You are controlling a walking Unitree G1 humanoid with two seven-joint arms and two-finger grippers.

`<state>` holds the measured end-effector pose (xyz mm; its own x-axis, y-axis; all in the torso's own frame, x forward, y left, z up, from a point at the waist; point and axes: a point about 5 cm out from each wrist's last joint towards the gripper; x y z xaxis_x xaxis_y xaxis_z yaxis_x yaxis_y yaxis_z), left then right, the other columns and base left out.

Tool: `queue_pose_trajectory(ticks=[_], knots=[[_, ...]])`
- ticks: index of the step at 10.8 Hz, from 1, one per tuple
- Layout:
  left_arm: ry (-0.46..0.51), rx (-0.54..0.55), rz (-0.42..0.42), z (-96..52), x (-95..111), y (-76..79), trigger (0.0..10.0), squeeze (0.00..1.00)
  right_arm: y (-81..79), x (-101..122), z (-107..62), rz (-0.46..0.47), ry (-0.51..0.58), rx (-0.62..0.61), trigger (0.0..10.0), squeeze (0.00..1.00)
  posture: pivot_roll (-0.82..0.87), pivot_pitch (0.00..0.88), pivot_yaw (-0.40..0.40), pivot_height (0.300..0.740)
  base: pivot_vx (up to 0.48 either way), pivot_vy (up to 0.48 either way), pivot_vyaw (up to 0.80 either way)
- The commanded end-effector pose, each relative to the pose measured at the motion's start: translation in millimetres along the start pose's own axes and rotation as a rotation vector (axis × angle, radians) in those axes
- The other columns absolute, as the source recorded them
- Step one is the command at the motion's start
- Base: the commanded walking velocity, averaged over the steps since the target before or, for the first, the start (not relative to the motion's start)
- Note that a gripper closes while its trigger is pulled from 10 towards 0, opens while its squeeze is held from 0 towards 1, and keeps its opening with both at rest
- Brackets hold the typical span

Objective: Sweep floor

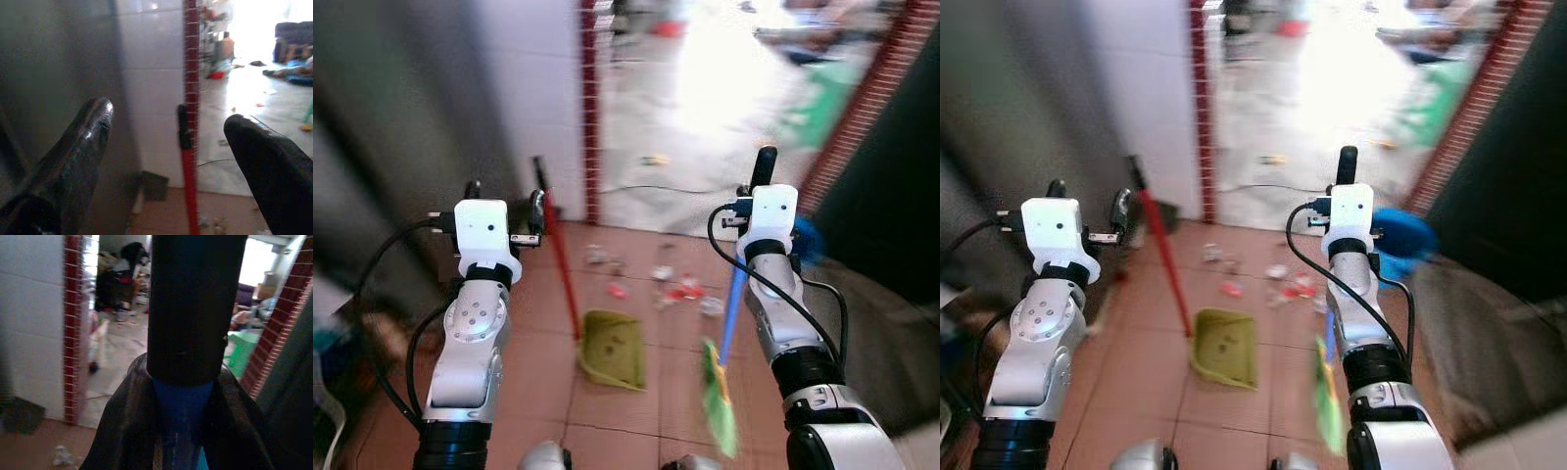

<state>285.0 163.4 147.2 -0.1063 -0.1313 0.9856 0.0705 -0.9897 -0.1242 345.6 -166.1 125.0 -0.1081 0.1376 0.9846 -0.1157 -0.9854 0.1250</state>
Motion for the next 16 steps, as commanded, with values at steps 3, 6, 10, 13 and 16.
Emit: queue_pose_trajectory(ticks=[3, 6, 10, 13, 16], knots=[[-0.115, 0.022, 0.016, -19.9, -15.4, -6.0, 10.0, 0.0, 1.2, 9.5, -6.0, 0.001, 0.032, -0.002, 10.0, 0.0, 0.07, 0.001, -0.014, 0.74, 0.0, 0.0, 0.0], [-0.193, -0.035, -0.059, -30.8, -30.9, -3.7, 10.0, 0.0, -7.9, 3.4, -28.4, -0.008, 0.016, 0.016, 10.0, 0.0, 0.03, 0.0, -0.026, 0.74, 0.0, 0.0, 0.0], [-0.23, -0.11, -0.109, -34.6, -39.2, 0.1, 10.0, 0.0, -5.1, -4.1, -35.9, 0.012, -0.02, 0.02, 10.0, 0.0, 0.01, 0.0, -0.033, 0.74, 0.172, 0.0, 0.0], [-0.22, -0.104, -0.121, -31.1, -34.6, -3.0, 10.0, 0.0, -10.0, 0.6, -33.7, -0.013, -0.008, 0.077, 10.0, 0.0, 0.01, 0.0, -0.053, 0.74, 0.421, 0.08, 0.0], [-0.225, -0.109, -0.127, -33.1, -33.3, 1.3, 10.0, 0.0, -9.3, 4.5, -29.3, -0.013, 0.002, 0.083, 10.0, 0.0, 0.02, 0.0, -0.045, 0.74, 0.379, 0.294, 0.45]])
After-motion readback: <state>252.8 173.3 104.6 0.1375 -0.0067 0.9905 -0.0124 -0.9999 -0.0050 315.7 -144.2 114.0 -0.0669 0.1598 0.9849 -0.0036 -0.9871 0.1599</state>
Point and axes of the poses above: a point about 5 cm out from each wrist's last joint towards the gripper, its own z axis pointing out of the wrist towards the gripper, its own x axis along the axis of the wrist's last joint, y = z × x, and after that the axes turned 1 degree about z, right-handed
